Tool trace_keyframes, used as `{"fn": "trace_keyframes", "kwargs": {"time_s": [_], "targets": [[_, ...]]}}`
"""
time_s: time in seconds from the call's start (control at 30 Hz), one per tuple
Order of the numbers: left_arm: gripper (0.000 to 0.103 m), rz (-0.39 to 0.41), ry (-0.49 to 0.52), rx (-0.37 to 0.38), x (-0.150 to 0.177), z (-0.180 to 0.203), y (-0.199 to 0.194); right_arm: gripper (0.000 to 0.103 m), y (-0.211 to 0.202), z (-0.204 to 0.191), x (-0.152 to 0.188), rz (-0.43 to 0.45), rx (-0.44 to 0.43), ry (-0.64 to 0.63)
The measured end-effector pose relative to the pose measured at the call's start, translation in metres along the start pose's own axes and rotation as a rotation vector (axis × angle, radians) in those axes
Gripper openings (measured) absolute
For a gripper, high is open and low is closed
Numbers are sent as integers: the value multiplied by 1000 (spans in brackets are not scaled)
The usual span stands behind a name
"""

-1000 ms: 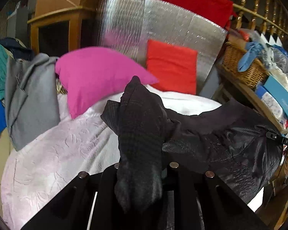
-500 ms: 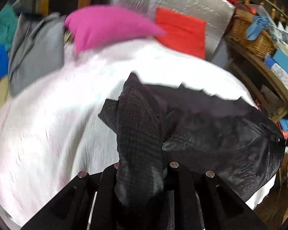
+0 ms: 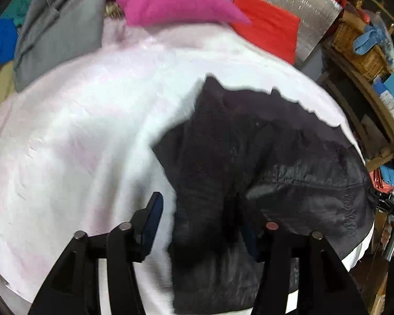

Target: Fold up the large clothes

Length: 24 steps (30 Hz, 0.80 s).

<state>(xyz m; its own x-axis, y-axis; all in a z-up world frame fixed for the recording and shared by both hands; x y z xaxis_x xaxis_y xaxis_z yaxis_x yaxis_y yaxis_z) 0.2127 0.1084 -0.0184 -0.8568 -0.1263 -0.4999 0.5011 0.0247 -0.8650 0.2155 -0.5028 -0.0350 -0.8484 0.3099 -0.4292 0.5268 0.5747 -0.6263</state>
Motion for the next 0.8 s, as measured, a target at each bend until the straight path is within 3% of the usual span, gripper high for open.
{"fn": "trace_keyframes", "kwargs": {"time_s": [0.1, 0.2, 0.3, 0.4, 0.47, 0.5, 0.53, 0.57, 0.63, 0.7, 0.73, 0.8], "targets": [[65, 61, -32, -10, -15, -10, -10, 68, -15, -4, -24, 60, 9, -10], [66, 28, -7, 12, -35, 2, 9, 68, -1, -18, -43, 34, 10, -57], [66, -38, 46, 50, -56, 27, 40, 68, 29, -37, -64, -46, 37, -137], [66, -99, 77, 32, -69, 43, 66, 68, 53, -36, -72, -91, 69, -162], [66, -99, 87, 22, -76, 50, 74, 67, 66, -35, -77, -109, 79, -167], [60, -93, 90, 13, -79, 51, 76, 53, 75, -34, -81, -124, 80, -169], [34, -92, 100, 1, -82, 53, 79, 31, 81, -34, -83, -137, 79, -171], [19, -99, 107, 8, -83, 55, 81, 14, 89, -36, -84, -156, 87, -177], [13, -54, 109, -6, -86, 57, 76, 8, 91, -56, -83, -149, 141, -264], [12, -12, 122, -40, -88, 62, 73, 7, 75, -74, -88, -72, 160, -320], [12, -13, 115, -49, -88, 63, 78, 7, 68, -72, -93, -32, 168, -308], [13, -61, 79, -49, -87, 60, 95, 7, 74, -48, -97, -39, 188, -226]]}}
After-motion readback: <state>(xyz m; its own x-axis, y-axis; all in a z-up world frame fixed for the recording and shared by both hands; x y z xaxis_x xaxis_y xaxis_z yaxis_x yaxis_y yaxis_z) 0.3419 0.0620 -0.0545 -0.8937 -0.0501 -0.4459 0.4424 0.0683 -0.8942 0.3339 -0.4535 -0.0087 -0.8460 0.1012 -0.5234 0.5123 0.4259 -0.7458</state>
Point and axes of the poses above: each gripper's, at about its wrist camera, not at the fingertips, and y roughly the way its jaws point, z to its right, x to its underside, the point moved 2 cm from there along y, roughly the way its jaws point, and after that the axes turned 15 degrees about -x, right-handed, at the moved point
